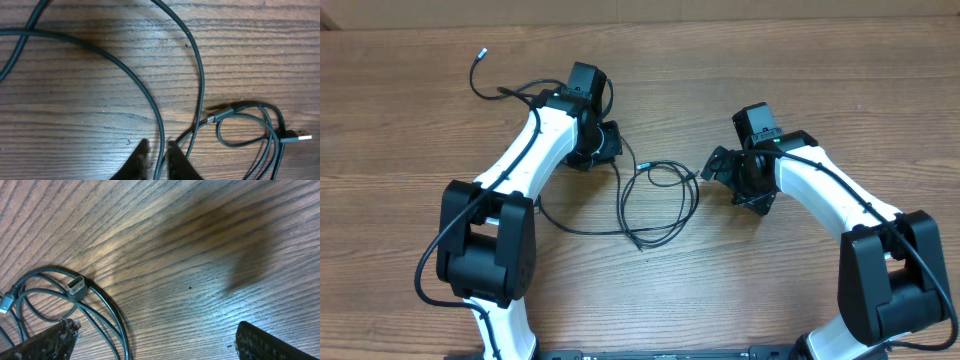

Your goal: Untangle cables

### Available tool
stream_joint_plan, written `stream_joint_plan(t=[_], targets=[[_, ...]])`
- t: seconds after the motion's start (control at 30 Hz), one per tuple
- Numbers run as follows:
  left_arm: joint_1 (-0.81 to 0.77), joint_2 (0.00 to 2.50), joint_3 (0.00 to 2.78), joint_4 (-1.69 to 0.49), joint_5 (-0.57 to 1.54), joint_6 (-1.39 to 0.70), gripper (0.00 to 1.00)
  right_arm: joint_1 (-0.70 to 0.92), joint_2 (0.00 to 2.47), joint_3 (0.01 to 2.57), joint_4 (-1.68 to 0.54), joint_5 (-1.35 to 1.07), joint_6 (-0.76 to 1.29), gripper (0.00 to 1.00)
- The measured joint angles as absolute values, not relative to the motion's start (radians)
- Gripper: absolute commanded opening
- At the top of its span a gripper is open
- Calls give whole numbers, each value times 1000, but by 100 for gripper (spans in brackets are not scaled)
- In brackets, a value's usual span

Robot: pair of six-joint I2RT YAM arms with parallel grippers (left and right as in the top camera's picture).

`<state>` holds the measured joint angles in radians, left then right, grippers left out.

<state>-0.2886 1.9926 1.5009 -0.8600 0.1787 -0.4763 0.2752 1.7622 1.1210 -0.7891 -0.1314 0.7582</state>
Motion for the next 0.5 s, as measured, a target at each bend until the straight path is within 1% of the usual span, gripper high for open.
stream_joint_plan(t=[0.03, 0.1, 0.2, 0.23, 0.27, 0.3, 0.33, 0.4, 0.43, 0.5], targets=[[-289, 1993, 1501, -860, 178, -473, 10, 275, 1762, 1121, -789, -131, 758, 100], [-289, 1993, 1501, -867, 178, -474, 4, 276, 1762, 1121, -789, -131, 758, 100], [-289, 1993, 1501, -868, 183, -473, 4, 276, 1763, 1121, -789, -131, 758, 100], [-289, 1993, 1501, -868, 184, -473, 10, 276, 1763, 1121, -789, -132, 759, 100], [-289, 1993, 1501, -868, 187, -473, 24, 276, 1763, 1121, -789, -132, 758, 100], [-289, 1993, 1501, -868, 188, -476, 31, 276, 1763, 1121, -789, -131, 758, 100], [-289, 1993, 1501, -874, 189, -476, 34, 276, 1762, 1121, -789, -132, 757, 100], [-289, 1993, 1501, -875, 191, -476, 36, 276, 1763, 1121, -789, -131, 758, 100], [-289, 1993, 1501, -874, 191, -477, 42, 276, 1762, 1121, -789, -131, 758, 100], [-289, 1993, 1501, -862, 191, -473, 45, 276, 1763, 1121, -789, -131, 758, 100]])
